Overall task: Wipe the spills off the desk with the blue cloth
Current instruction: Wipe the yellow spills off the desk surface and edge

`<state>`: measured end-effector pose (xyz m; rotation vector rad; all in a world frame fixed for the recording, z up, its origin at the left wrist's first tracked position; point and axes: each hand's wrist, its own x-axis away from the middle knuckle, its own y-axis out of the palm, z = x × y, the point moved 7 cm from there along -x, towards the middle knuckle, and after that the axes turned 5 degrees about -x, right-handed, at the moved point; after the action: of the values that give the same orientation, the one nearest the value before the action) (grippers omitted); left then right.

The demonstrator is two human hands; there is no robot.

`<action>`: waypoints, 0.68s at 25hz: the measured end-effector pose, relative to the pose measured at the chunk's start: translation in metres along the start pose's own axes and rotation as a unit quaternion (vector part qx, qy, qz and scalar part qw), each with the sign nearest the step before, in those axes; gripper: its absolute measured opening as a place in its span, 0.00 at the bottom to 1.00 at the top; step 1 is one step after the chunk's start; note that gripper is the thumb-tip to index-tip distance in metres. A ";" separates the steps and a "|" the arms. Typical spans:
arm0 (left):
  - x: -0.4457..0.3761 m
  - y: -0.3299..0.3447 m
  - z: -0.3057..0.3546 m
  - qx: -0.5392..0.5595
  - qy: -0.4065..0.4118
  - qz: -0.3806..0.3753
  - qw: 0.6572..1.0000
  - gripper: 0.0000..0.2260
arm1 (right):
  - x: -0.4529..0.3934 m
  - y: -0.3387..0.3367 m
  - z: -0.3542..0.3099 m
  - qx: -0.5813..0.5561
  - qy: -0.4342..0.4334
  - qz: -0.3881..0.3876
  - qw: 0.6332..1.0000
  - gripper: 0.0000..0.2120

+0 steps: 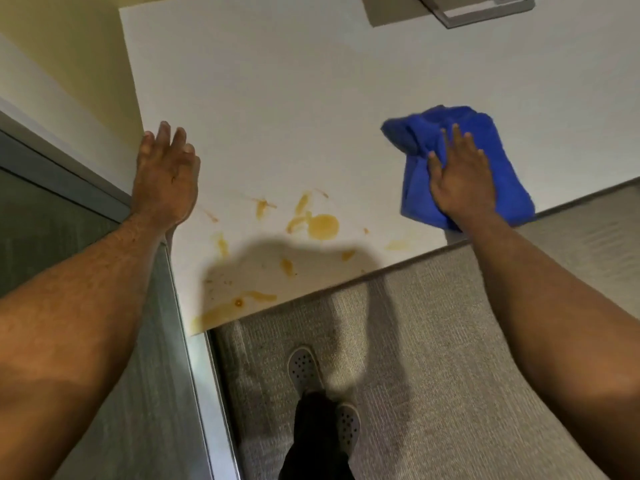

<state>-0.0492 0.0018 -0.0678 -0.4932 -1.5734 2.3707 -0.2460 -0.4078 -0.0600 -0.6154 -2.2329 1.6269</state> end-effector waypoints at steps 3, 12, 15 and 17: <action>0.002 -0.002 0.004 -0.004 0.021 0.008 1.000 0.22 | 0.037 0.018 -0.059 -0.018 -0.080 -0.037 0.996 0.26; -0.015 0.021 -0.041 0.030 -0.061 -0.047 0.997 0.38 | 0.049 0.000 -0.001 -0.020 -0.077 -0.054 0.995 0.27; -0.011 0.017 -0.029 0.065 -0.072 -0.047 0.994 0.33 | 0.012 0.014 -0.022 0.035 -0.035 -0.051 0.997 0.28; -0.010 0.018 -0.030 0.060 -0.073 -0.050 0.994 0.33 | 0.012 0.026 -0.053 0.054 -0.036 -0.063 0.996 0.28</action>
<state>-0.0280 0.0162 -0.0933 -0.2146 -1.4650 2.4550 -0.2259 -0.3513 -0.0686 -0.3849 -2.1678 1.7172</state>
